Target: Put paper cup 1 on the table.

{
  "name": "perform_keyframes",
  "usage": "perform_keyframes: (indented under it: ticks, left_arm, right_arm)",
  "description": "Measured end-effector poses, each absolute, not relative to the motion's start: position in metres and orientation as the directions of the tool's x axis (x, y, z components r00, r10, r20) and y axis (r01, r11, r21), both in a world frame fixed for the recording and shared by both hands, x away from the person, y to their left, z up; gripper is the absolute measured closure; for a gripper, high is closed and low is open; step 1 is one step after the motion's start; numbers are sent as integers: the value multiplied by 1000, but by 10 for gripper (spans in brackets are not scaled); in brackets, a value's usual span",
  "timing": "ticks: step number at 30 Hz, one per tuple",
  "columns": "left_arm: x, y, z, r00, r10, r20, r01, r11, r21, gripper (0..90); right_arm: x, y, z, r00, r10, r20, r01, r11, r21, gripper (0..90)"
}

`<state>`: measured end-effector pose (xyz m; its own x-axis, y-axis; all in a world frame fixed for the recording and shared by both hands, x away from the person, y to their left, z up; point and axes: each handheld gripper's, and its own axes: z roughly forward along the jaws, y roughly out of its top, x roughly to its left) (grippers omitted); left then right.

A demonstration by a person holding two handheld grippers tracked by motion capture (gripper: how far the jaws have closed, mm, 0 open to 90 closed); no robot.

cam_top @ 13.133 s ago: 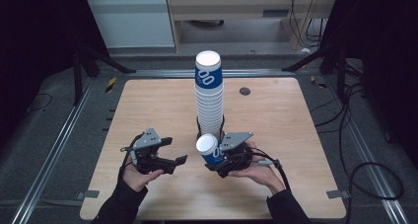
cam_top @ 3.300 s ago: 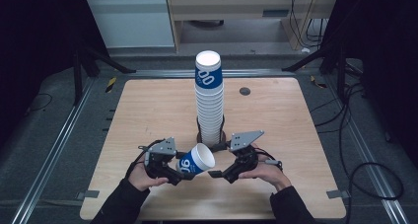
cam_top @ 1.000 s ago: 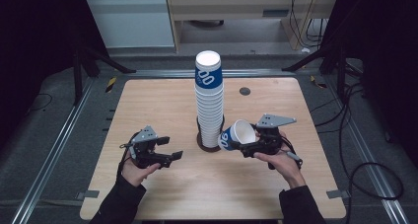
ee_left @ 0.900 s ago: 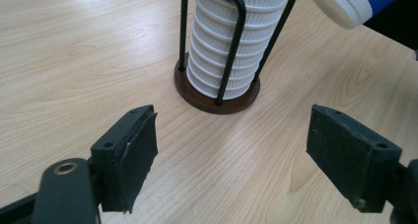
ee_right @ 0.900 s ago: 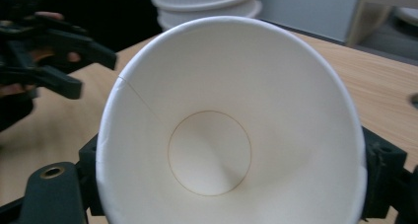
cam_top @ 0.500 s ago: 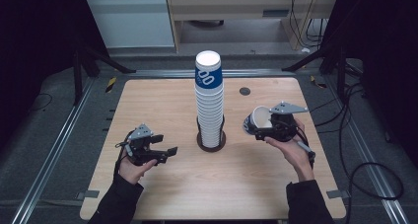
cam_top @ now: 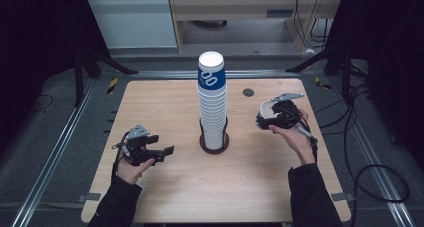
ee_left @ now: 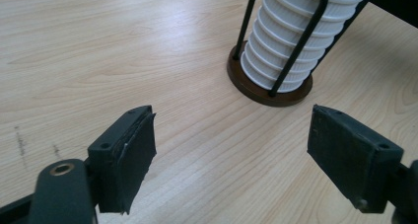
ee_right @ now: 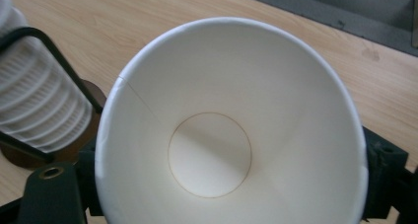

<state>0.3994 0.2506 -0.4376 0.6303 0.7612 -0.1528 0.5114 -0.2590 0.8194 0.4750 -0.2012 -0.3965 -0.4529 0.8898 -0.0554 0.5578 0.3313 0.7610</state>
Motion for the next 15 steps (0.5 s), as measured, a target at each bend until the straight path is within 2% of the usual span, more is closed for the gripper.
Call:
perform_keyframes:
  ticks: [15]
  left_arm:
    - [397, 250, -436, 635, 763, -120, 496, -284, 820, 178]
  right_arm:
    - [496, -217, -432, -390, 916, -92, 695, 359, 623, 157]
